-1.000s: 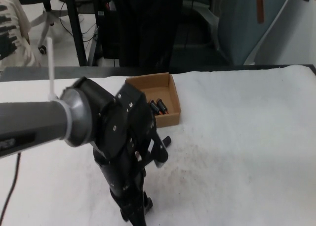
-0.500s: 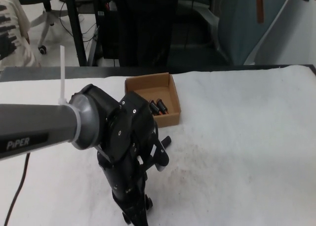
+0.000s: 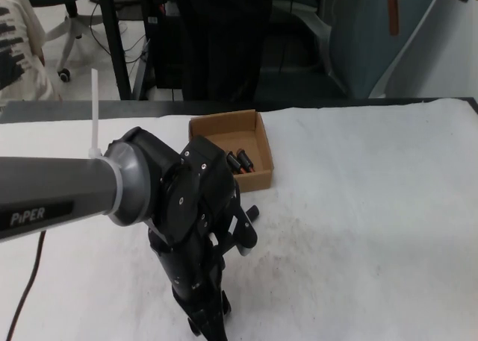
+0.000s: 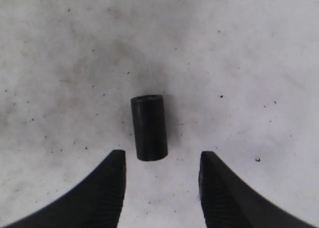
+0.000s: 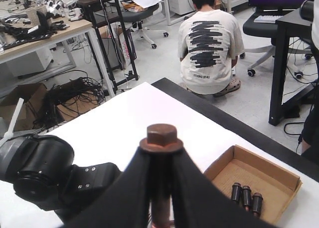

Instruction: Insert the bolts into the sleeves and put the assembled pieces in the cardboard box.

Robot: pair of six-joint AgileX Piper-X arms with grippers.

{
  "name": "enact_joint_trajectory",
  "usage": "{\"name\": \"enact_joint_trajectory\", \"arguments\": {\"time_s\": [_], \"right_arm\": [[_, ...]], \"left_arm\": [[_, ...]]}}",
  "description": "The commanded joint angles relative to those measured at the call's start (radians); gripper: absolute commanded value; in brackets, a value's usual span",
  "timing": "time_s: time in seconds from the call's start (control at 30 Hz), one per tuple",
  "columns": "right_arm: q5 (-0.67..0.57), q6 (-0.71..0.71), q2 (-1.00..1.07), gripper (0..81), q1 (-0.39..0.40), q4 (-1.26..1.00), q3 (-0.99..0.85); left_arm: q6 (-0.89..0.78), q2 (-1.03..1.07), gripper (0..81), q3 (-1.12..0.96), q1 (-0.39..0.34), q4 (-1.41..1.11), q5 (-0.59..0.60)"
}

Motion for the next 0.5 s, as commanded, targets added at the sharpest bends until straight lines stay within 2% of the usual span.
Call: {"name": "enact_joint_trajectory", "arguments": {"time_s": [0.0,0.47], "right_arm": [[-0.023,0.002,-0.006,0.8,-0.004,-0.003,-0.004],[-0.037,0.004,-0.006,0.8,-0.004,-0.003,-0.004]], "left_arm": [[-0.008,0.009,43.7,-0.008,-0.003,-0.007,0.005],[-0.024,0.043,43.7,-0.008,-0.003,-0.027,0.005]]}}
